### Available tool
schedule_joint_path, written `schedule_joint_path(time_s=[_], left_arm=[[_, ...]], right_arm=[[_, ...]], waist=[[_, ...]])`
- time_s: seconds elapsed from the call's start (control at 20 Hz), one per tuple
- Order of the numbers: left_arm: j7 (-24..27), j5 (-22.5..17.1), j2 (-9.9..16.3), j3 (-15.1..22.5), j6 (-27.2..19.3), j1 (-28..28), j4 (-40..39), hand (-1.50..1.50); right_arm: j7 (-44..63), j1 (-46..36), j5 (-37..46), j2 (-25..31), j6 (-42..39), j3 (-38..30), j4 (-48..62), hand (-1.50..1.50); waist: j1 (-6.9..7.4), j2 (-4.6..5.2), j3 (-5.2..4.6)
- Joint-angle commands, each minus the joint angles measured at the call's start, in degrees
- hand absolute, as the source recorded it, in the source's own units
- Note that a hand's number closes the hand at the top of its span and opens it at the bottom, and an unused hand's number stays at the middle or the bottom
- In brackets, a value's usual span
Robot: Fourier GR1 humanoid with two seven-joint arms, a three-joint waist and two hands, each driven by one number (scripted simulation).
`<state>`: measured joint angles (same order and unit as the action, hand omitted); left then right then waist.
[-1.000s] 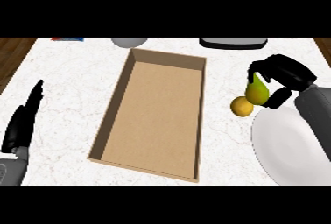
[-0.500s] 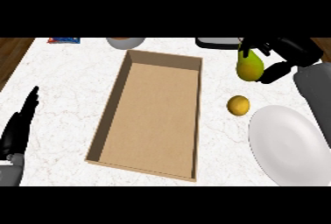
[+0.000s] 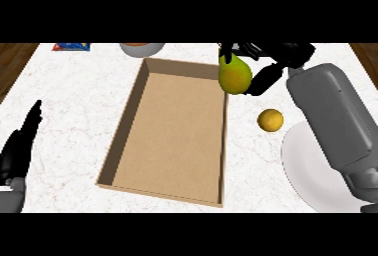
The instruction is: Pick the pear from the plate and place it in the cardboard box
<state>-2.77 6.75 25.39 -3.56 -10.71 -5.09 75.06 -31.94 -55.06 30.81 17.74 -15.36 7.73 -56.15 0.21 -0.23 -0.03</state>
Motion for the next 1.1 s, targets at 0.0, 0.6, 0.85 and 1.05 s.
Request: schedule_joint_path(time_s=[0.0,0.6,0.85,1.05], left_arm=[[-1.87,1.25,0.22,0.66,-0.04,0.68,3.59,0.00],[0.53,1.93,-0.96,-1.19,1.35,-4.15,-2.17,0.00],[-2.18,3.41,-1.71,0.20,1.48,-2.40,1.43,0.00],[-2.80,4.51,-3.71,1.38,0.46,-6.74,-1.02,0.00]], right_arm=[[12.05,-3.58,-1.36,-8.18,-1.52,0.42,-3.87,1.50],[19.80,-13.30,-5.21,-17.62,4.12,3.51,11.96,1.50],[20.83,-14.82,-9.93,-17.70,11.84,12.81,17.70,1.50],[26.19,-15.67,-14.75,-17.72,18.87,20.05,20.65,1.50]], waist=[[0.18,-0.14,0.01],[1.44,0.67,-0.02],[2.27,0.63,0.00],[3.70,0.94,-0.04]])
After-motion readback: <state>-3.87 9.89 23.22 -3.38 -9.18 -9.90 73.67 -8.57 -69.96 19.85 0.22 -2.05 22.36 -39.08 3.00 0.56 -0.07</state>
